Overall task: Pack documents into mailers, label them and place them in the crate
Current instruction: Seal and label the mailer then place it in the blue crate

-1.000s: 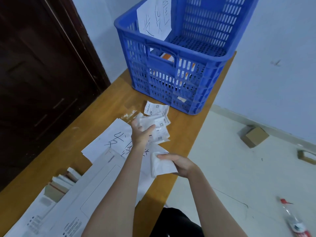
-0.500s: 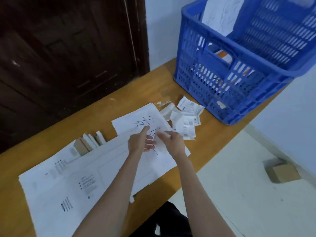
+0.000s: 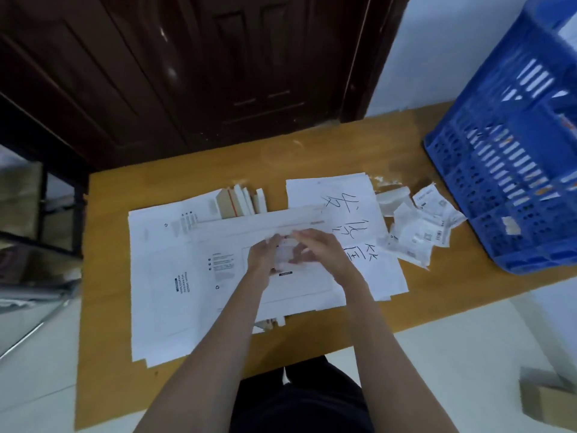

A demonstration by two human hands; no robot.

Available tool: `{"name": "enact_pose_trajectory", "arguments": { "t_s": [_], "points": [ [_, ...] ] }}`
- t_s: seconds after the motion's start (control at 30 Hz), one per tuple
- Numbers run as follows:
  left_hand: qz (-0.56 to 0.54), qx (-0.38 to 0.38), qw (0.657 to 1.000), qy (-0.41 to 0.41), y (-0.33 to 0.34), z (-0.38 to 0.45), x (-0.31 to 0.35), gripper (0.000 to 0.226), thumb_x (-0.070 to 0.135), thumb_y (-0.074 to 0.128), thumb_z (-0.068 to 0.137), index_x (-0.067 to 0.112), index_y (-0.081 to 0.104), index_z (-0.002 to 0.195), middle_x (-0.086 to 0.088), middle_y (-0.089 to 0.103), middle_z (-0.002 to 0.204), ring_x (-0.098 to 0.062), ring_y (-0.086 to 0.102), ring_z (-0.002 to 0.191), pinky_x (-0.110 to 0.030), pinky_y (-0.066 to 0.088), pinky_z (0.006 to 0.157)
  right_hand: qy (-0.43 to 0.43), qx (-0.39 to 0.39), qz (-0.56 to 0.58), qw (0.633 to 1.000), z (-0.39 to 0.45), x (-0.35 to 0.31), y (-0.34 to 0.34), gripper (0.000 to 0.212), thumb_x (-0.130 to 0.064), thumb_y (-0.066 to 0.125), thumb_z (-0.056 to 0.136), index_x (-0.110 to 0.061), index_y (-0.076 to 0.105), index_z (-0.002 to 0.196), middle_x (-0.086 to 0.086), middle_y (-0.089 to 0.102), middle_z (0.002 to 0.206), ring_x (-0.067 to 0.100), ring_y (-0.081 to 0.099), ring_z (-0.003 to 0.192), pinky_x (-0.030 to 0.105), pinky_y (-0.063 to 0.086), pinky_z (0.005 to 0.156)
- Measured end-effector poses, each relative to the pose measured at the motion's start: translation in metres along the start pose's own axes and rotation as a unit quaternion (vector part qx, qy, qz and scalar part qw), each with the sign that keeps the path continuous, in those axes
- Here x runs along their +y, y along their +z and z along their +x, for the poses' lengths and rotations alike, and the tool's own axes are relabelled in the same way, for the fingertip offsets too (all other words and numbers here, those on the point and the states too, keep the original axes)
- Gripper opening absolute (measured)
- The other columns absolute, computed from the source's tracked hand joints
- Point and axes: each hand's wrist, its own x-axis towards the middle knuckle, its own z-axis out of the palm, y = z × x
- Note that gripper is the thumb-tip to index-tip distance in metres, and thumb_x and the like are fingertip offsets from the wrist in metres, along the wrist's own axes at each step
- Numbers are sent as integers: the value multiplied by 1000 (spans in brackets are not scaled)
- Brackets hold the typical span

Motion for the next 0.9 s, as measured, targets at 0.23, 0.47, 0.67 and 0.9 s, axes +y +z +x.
{"name": "enact_pose_trajectory", "arguments": {
  "t_s": [0.23,0.47,0.67,0.9],
  "points": [
    [-28,-5,1000,-1,-19,2,-14,37,53,63,84,18,67,94,-6,65,106,-25,61,99,-45,54,89,61,45,-119,990,22,9,11,35,-20,80,72,-17,64,103,4,67,95,16,62,88,26,48,74],
    [22,-24,999,11,-23,-7,-22,46,59,64,79,15,61,92,-7,63,95,-21,63,85,-35,59,59,122,163,-9,979,28,29,39,14,-14,71,77,-19,63,67,11,68,84,32,66,87,45,55,84],
    [172,64,970,161,-33,4,-38,15,36,66,84,23,59,86,5,65,74,-12,62,59,-28,54,58,120,191,-31,974,25,28,42,21,-12,67,83,4,69,97,15,61,77,18,50,77,26,40,65],
    [182,112,959,185,-34,9,-33,18,40,66,84,23,61,82,8,64,74,-11,59,68,-20,35,49,99,206,-81,970,33,31,48,16,-27,70,83,-15,68,93,-5,65,84,7,54,69,19,38,54]
  ]
}}
